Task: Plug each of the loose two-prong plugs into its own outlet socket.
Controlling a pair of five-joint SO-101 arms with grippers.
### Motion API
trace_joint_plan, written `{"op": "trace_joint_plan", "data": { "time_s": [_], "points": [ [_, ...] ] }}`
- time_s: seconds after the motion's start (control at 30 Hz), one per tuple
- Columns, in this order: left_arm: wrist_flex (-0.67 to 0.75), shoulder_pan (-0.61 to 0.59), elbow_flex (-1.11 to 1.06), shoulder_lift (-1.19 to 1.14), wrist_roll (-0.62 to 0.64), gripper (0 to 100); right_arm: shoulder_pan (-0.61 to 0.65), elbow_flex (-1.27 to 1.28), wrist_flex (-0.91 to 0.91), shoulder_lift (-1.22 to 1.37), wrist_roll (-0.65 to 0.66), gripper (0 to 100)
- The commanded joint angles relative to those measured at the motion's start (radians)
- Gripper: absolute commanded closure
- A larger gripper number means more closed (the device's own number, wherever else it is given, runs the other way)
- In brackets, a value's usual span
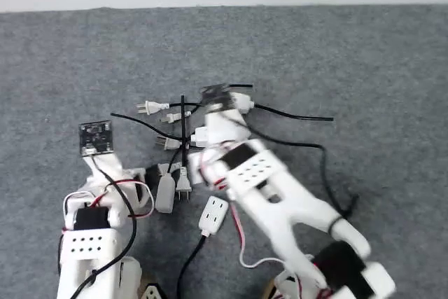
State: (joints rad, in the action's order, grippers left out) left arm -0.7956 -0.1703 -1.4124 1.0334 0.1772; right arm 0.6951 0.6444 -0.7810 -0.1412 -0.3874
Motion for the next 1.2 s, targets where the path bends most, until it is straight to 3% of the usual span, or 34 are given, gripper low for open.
{"op": "trace_joint_plan", "data": {
  "time_s": [0.0,0.47,1.07,1.17],
  "points": [
    [0.046,-0.031,0.008,-0.002,-0.009,73,0.021,-0.084,0.085,0.065,-0.017,85.8],
    [0.049,-0.037,0.004,-0.003,-0.04,73,0.102,-0.239,0.05,0.243,-0.089,85.8],
    [0.068,-0.037,-0.021,-0.003,-0.066,73,0.105,-0.408,-0.012,0.447,-0.086,86.0],
    [0.083,-0.037,-0.027,-0.003,-0.066,73,0.105,-0.423,-0.03,0.46,-0.084,92.7]
  ]
}}
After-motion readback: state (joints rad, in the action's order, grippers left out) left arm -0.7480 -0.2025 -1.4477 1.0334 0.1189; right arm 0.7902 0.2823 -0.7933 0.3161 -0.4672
